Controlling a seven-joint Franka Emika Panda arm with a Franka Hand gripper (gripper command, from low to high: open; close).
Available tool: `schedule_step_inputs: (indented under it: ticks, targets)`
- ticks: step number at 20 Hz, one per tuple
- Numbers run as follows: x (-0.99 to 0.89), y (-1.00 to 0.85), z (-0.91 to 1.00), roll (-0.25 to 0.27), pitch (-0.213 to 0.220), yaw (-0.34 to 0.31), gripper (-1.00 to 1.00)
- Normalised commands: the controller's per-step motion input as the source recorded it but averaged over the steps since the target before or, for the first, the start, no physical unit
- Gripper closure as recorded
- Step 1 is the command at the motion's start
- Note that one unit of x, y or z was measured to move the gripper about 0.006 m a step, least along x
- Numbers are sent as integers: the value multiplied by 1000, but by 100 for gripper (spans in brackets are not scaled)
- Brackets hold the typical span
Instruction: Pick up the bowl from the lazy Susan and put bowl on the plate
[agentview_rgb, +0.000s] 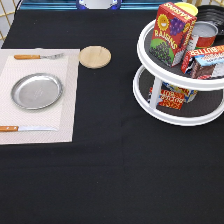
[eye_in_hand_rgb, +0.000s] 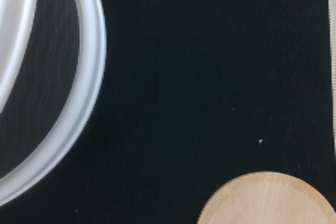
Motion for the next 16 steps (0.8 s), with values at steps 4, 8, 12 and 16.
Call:
schedule_step_inputs:
  ticks: [4, 8, 12, 16]
  targets:
    - [29, 78, 11, -4, 2, 0, -100]
    - [216, 252, 113, -30, 30, 0, -100]
    - [549, 496, 294, -3, 122, 0, -100]
    - [705, 499, 189, 31, 123, -26, -100]
